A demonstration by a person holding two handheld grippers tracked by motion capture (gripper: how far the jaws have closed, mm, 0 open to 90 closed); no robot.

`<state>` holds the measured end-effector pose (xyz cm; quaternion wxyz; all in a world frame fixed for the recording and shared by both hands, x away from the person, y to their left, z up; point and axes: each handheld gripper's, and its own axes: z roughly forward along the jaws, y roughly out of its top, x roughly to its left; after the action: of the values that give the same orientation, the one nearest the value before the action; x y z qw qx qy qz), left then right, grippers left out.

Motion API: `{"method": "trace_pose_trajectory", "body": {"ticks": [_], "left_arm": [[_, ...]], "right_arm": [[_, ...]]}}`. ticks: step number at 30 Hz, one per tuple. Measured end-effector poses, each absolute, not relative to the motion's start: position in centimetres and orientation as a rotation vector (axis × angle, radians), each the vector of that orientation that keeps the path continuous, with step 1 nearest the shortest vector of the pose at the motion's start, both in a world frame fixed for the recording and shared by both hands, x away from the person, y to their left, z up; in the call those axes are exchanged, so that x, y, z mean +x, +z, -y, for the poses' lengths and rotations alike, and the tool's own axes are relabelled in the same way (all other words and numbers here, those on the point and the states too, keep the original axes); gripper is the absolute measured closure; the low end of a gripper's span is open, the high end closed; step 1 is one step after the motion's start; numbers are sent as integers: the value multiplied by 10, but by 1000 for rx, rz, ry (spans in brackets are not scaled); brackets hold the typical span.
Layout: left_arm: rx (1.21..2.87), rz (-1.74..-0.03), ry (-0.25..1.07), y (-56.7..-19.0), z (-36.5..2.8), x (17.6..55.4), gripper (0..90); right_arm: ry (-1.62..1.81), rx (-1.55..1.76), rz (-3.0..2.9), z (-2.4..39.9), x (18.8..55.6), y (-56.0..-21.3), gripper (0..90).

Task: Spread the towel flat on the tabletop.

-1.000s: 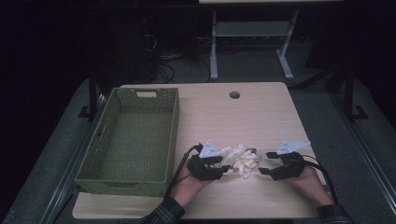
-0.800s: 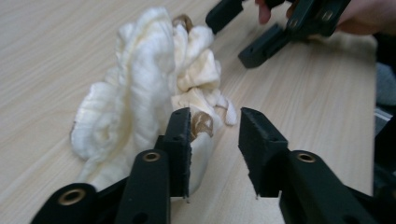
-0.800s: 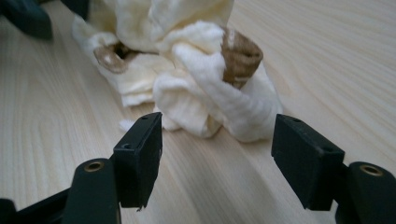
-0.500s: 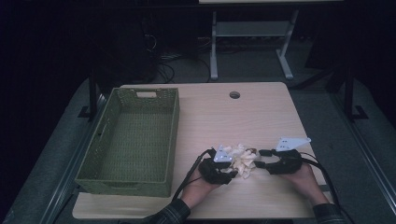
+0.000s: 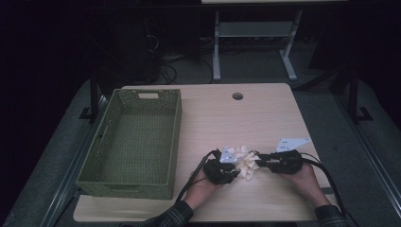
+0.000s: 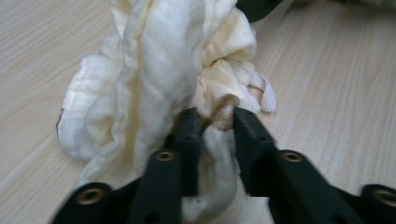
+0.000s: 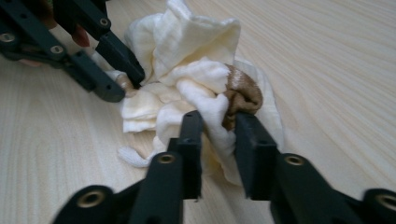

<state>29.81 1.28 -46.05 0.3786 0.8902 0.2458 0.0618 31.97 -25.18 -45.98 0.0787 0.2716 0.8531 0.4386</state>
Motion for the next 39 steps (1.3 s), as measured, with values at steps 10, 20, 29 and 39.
{"method": "trace_pose_trajectory", "body": {"ticks": [10,20,29,39], "left_arm": [[2204,-638,141,-444,-25,302,862],[2126,-742,192,-432,-49,314,867],[2113,-844,287,-435,-53,332,871],[2195,-891,344,-462,-44,351,859]], "right_arm": [[1328,834,-2514,266,319,-451,841],[1296,866,-2452,291,315,-443,860],[1224,902,-2434,304,322,-446,870],[1145,963,-2484,289,346,-464,839]]}}
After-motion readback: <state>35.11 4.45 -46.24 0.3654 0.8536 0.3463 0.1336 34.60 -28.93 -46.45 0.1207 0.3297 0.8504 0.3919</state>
